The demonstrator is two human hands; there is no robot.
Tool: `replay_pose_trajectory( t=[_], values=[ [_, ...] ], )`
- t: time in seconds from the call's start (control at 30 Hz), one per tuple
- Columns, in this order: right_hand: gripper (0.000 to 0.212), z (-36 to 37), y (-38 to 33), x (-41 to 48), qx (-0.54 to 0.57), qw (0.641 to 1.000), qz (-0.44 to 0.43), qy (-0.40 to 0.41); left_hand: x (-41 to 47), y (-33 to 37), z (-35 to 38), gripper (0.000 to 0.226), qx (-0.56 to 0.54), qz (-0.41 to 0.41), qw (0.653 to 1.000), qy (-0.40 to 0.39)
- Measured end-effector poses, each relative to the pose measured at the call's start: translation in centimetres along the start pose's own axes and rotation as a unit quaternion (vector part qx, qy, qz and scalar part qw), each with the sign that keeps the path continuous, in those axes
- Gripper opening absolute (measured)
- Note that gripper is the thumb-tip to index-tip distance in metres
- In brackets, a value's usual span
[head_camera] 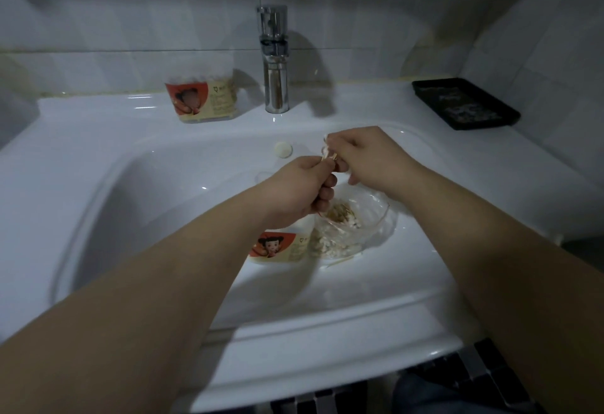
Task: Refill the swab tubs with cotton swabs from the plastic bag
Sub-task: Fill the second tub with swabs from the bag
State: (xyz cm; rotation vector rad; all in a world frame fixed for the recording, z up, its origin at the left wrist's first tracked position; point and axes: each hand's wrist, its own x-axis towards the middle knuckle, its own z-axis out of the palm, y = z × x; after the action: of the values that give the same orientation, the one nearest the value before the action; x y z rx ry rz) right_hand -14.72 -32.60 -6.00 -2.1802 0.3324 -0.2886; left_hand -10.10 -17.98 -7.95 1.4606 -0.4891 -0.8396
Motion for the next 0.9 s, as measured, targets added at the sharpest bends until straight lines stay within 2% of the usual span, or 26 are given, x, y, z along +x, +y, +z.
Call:
replay_pose_trajectory(
  t=[0.07,0.17,0.23,0.37,0.5,0.6,0.73,0.8,0.9],
  values=[
    [0.034,0.0,-0.1,-0.1,-0.007,1.000,0.000,-0.014,-0.1,0.0,-0.1,0.027,0.009,-0.002,1.000,-0.005],
    [0.024,0.1,-0.2,-0.1,0.045,0.999,-0.017,0.003,-0.3,0.2,-0.1,0.024,0.010,-0.007,1.000,-0.009],
    [0.029,0.0,-0.2,0.1,0.070,0.997,-0.024,0.012,-0.4,0.3,0.0,0.022,0.007,-0.008,1.000,-0.015],
    [0.018,0.1,-0.4,-0.3,0.066,0.997,-0.030,-0.018,-0.3,0.5,0.0,0.022,0.002,-0.007,1.000,0.006],
    [0.038,0.2,-0.7,-0.4,0.085,0.996,-0.022,-0.007,-0.2,0.5,-0.3,0.022,-0.004,-0.008,1.000,0.001],
    [0.022,-0.1,-0.4,-0.3,0.042,0.998,-0.035,-0.009,-0.2,0.4,-0.3,0.021,0.014,-0.014,1.000,0.004],
    [0.017,0.0,-0.7,-0.6,0.052,0.998,-0.017,-0.037,-0.2,0.3,-0.4,0.019,0.020,-0.015,1.000,0.016],
    [0.017,0.0,-0.9,-0.8,0.058,0.997,-0.013,-0.042,0.0,0.4,-0.4,0.017,0.022,-0.015,0.999,0.035],
    [0.017,-0.5,-1.3,-1.1,0.009,1.000,-0.028,-0.004,0.5,0.8,-0.9,0.010,0.021,-0.025,0.992,0.122]
  ],
)
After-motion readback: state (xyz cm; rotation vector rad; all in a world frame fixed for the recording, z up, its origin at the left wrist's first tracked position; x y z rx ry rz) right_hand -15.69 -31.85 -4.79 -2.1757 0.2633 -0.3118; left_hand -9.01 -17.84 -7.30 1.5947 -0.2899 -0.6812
